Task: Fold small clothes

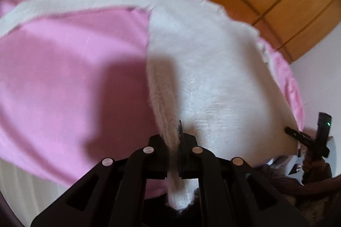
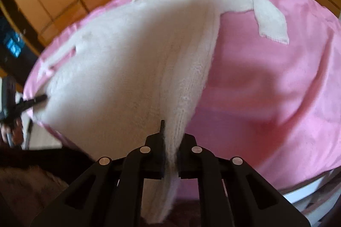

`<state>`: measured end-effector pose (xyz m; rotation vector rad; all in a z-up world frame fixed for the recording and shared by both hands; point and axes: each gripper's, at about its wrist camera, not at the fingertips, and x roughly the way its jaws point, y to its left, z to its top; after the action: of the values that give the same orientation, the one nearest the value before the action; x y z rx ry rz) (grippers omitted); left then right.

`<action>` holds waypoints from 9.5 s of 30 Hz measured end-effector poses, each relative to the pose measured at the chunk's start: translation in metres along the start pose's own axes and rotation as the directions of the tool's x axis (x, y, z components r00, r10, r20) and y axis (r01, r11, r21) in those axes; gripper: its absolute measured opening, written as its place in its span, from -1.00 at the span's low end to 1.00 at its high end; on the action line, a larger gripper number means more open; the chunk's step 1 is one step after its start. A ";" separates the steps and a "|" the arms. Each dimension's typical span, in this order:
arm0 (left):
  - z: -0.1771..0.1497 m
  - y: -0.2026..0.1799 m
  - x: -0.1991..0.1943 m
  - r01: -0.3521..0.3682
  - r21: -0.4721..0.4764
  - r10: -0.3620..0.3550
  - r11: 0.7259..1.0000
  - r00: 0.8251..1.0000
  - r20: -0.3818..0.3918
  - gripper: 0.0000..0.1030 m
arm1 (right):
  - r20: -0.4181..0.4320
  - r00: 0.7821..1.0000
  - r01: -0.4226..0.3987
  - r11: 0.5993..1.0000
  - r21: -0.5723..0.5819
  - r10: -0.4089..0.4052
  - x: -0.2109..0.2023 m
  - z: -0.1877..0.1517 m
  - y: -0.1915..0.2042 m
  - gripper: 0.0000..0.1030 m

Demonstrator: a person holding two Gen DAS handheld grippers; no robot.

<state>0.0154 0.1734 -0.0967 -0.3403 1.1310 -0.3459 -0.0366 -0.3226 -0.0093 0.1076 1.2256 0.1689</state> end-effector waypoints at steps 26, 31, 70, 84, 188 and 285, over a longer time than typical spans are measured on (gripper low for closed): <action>0.063 -0.130 0.031 0.014 0.299 -0.034 0.954 0.998 0.061 -0.07 | 0.173 0.810 0.522 0.823 0.224 -0.560 0.033 0.155 -0.157 -1.00; 0.069 -0.150 0.050 0.041 0.349 -0.051 0.936 0.999 0.019 -0.07 | 0.333 0.714 0.522 0.785 0.334 -0.616 -0.071 0.150 -0.167 -1.00; 0.066 -0.159 0.079 0.043 0.310 -0.035 0.950 0.999 -0.033 0.06 | 0.390 0.920 -0.305 0.707 0.638 0.045 0.107 0.157 -0.161 0.12; 0.067 -0.137 0.076 0.068 0.251 -0.065 0.966 0.998 -0.021 0.10 | 0.314 0.939 -0.124 0.716 0.687 -0.138 0.085 0.127 -0.195 -0.63; 0.227 -0.061 0.139 -0.088 0.027 0.083 0.996 0.986 0.146 -0.63 | 0.288 0.898 0.276 0.935 0.222 -0.334 0.130 0.188 -0.009 0.36; 0.083 -0.011 0.068 -0.053 0.016 0.049 0.998 0.978 0.204 -0.22 | 0.457 0.886 -0.095 0.995 0.011 0.080 0.019 0.248 0.121 -0.91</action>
<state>0.1167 0.1408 -0.1155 -0.3202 0.9325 -0.2711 0.1951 -0.1982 0.0775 0.2194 0.7513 0.1897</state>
